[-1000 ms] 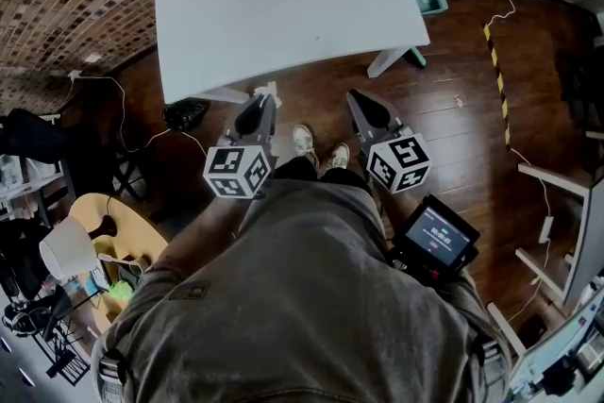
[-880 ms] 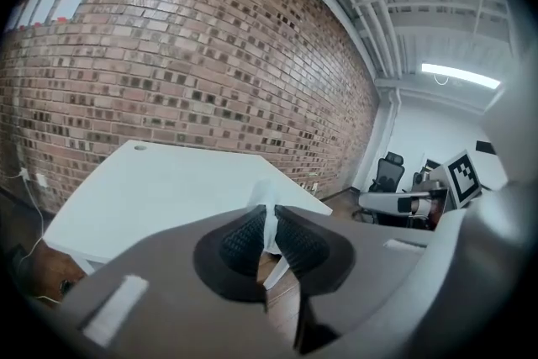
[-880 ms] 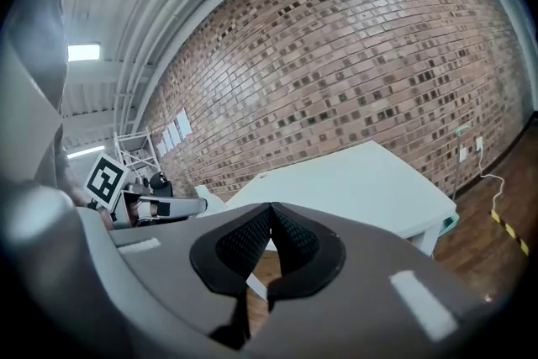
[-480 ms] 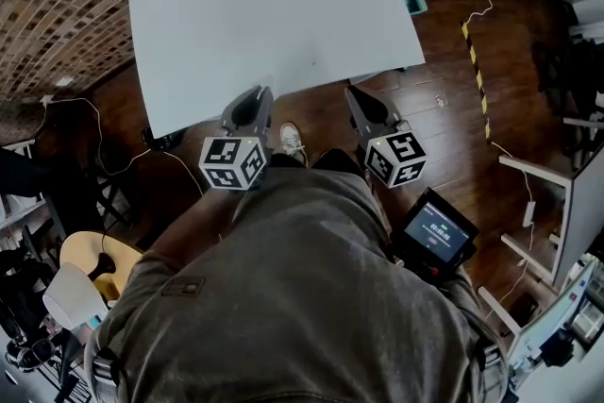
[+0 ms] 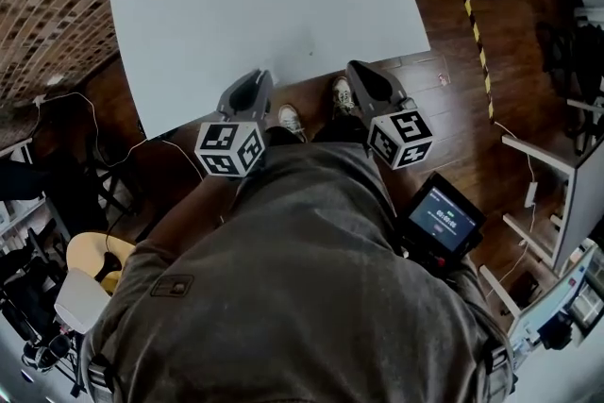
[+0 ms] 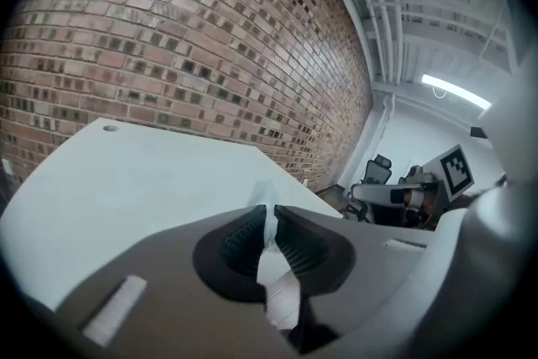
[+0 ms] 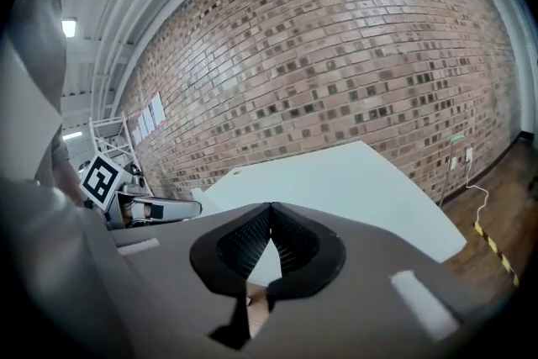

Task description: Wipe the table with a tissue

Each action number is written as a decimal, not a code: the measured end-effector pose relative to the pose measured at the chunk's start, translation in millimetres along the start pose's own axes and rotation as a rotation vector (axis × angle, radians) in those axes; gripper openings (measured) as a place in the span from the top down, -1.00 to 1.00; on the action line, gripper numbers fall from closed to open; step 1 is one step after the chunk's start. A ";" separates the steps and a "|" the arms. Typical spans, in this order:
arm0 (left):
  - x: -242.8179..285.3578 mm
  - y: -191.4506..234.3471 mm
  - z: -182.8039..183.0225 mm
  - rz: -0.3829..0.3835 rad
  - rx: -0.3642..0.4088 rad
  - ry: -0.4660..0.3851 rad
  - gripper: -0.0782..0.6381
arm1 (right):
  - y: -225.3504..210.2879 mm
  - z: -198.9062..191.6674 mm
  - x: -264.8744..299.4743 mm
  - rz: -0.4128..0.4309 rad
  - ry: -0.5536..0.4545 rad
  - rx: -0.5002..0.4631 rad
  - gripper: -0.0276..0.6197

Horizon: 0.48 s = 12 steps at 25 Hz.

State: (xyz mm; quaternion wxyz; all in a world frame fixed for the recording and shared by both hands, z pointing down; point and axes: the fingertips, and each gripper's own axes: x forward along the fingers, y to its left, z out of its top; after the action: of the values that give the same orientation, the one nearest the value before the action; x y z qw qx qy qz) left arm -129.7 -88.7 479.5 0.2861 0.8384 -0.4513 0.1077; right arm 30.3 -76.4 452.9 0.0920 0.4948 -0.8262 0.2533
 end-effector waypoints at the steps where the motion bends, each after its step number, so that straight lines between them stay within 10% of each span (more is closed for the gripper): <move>1: 7.3 -1.1 -1.0 0.009 -0.005 0.006 0.69 | -8.8 1.4 2.7 0.007 0.006 -0.001 0.88; 12: 41.2 8.0 -29.9 0.169 -0.050 0.093 0.69 | -49.9 1.7 26.6 0.135 0.103 -0.037 0.88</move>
State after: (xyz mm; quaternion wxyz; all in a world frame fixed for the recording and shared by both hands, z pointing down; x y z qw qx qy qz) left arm -110.4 -103.6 525.0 0.3174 0.7841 -0.5090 0.1588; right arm 60.5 -116.8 478.5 0.1261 0.4224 -0.8565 0.2684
